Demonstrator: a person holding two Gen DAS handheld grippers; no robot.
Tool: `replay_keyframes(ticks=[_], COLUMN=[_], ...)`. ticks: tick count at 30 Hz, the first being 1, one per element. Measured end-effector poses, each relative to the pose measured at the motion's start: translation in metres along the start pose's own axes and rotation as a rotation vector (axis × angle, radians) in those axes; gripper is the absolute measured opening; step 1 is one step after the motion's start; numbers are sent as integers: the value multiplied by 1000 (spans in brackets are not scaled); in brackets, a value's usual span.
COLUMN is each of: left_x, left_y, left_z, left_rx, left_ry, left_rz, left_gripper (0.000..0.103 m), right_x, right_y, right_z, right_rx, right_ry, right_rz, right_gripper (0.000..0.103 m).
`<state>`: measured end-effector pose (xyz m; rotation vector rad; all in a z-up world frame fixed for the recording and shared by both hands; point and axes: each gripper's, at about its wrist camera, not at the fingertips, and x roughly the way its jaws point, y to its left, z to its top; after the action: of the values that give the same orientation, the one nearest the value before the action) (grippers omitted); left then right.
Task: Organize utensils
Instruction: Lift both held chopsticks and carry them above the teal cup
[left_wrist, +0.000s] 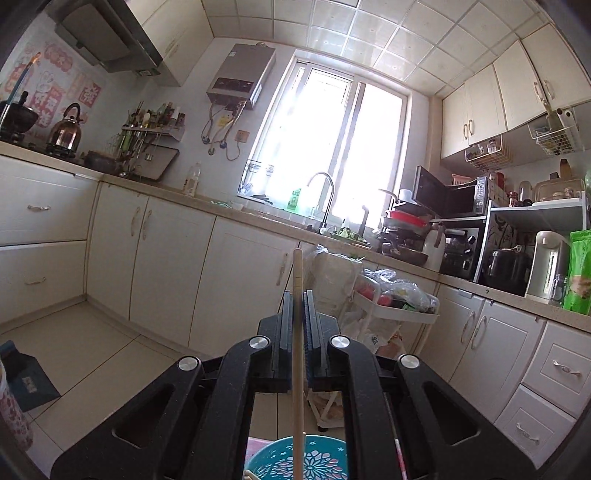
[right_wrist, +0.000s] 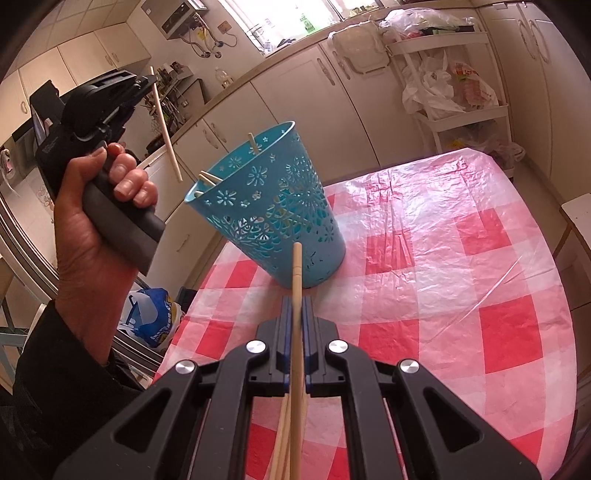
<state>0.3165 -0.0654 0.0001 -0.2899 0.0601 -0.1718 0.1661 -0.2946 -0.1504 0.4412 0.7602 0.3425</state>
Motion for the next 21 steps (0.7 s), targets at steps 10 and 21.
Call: replay_keyframes(ticks=[10,21], left_x=[8,-10], left_y=[2,3], left_z=[-36,-62], left_rx=[58,138], left_ry=[59,198], left_rz=[25,66], left_gripper=[5,6], right_x=[0,-13], right_y=[0,-2], right_z=[6,11], right_rx=[9,19], right_ry=[-16,-87], right_rz=[-4,-6], right_gripper=[6,6])
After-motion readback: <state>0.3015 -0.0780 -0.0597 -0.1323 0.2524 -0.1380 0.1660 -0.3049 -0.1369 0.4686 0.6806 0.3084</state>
